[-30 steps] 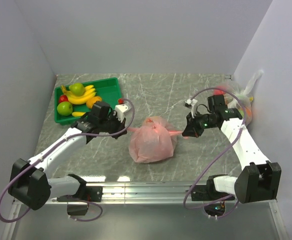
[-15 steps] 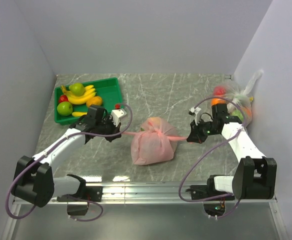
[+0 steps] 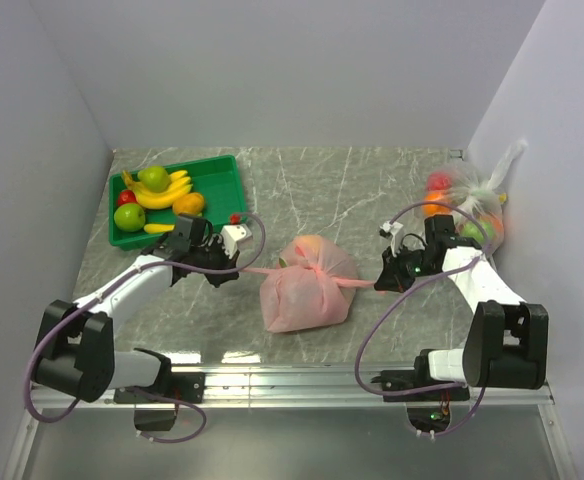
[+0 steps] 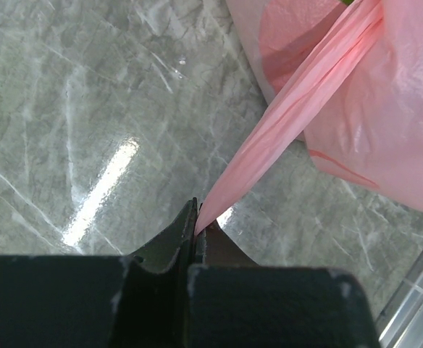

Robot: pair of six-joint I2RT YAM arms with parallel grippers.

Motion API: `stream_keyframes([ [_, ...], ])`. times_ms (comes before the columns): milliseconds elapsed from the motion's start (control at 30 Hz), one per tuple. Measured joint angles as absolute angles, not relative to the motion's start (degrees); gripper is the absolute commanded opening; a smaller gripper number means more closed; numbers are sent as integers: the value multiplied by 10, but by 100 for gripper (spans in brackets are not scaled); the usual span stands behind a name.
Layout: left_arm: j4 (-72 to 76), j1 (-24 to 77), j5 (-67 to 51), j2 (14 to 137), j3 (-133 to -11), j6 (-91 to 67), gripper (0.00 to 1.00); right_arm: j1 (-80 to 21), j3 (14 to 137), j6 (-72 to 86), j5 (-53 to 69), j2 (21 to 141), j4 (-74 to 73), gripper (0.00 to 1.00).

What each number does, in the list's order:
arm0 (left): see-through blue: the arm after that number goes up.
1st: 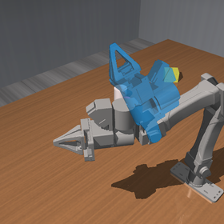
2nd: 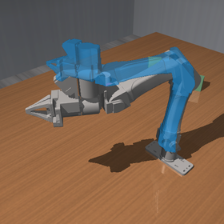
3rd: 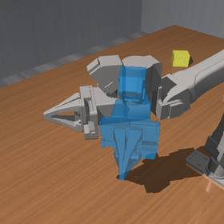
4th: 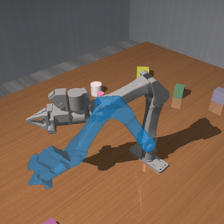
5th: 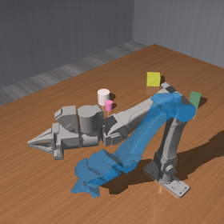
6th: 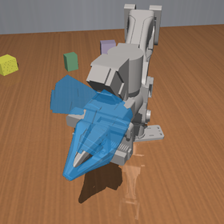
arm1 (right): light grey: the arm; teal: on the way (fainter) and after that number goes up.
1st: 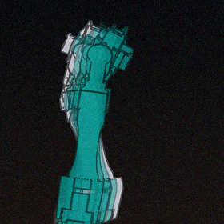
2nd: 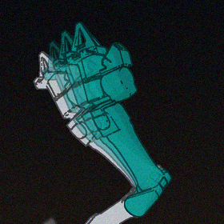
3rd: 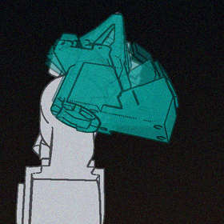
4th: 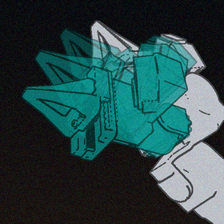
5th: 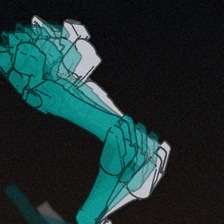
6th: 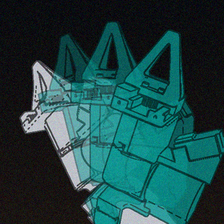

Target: Place the fake fruits into the plastic bag and tie a complex knot

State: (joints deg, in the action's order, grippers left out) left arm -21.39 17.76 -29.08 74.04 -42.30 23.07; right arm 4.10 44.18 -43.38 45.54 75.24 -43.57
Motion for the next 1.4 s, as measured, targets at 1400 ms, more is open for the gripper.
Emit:
stream_keyframes([
  [1400,-210,169,-250,1027,-710,167,12,57,698,-321,407,997,-437,14],
])
